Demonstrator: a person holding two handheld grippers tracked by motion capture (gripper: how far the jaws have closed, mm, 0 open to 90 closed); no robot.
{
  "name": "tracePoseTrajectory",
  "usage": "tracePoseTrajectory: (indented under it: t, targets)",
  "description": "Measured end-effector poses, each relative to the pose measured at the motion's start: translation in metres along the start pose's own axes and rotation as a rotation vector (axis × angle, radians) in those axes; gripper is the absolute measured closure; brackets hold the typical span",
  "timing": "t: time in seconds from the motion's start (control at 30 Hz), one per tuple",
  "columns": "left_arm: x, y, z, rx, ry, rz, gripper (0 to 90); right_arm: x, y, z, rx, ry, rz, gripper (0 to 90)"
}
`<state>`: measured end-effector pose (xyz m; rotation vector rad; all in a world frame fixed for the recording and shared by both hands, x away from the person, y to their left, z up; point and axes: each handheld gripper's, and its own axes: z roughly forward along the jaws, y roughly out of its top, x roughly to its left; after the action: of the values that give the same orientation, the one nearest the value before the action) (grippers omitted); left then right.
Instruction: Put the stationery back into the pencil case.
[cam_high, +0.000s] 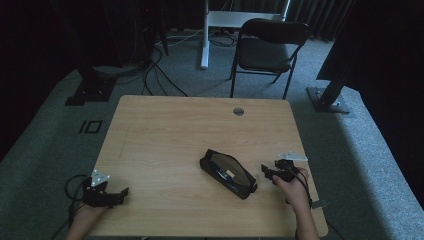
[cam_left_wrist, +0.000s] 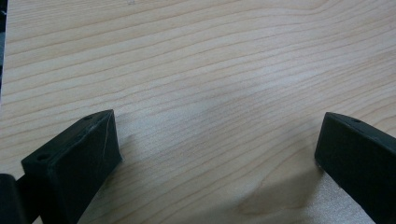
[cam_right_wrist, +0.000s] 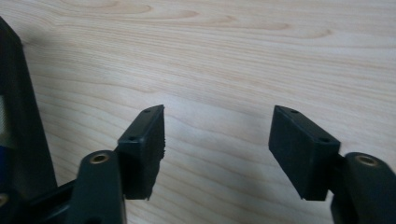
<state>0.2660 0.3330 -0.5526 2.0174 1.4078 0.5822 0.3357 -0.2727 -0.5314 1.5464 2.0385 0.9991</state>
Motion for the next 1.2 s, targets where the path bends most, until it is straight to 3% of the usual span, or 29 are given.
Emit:
tracePoseTrajectory:
  t: [0.43,0.6,0.93,1.07,1.2]
  targets:
    - [0.000,0.000,0.000,0.001,0.000,0.001,0.0,-0.009,-0.017,-0.012,-0.025,-0.067,0.022,23.9]
    - [0.000,0.000,0.000,0.001,0.000,0.001,0.0,-0.012,-0.024,-0.018,-0.035,-0.088,0.063,21.6]
    - [0.000,0.000,0.000,0.000,0.001,0.001,0.0,-0.019,-0.039,-0.023,-0.014,-0.118,0.081,16.2]
    - [0.000,0.000,0.000,0.000,0.001,0.001,0.0,-0.021,-0.044,-0.025,-0.009,-0.166,0.140,14.2]
    - [0.000,0.000,0.000,0.000,0.001,0.001,0.0,-0.019,-0.049,-0.023,-0.011,-0.193,0.127,13.7]
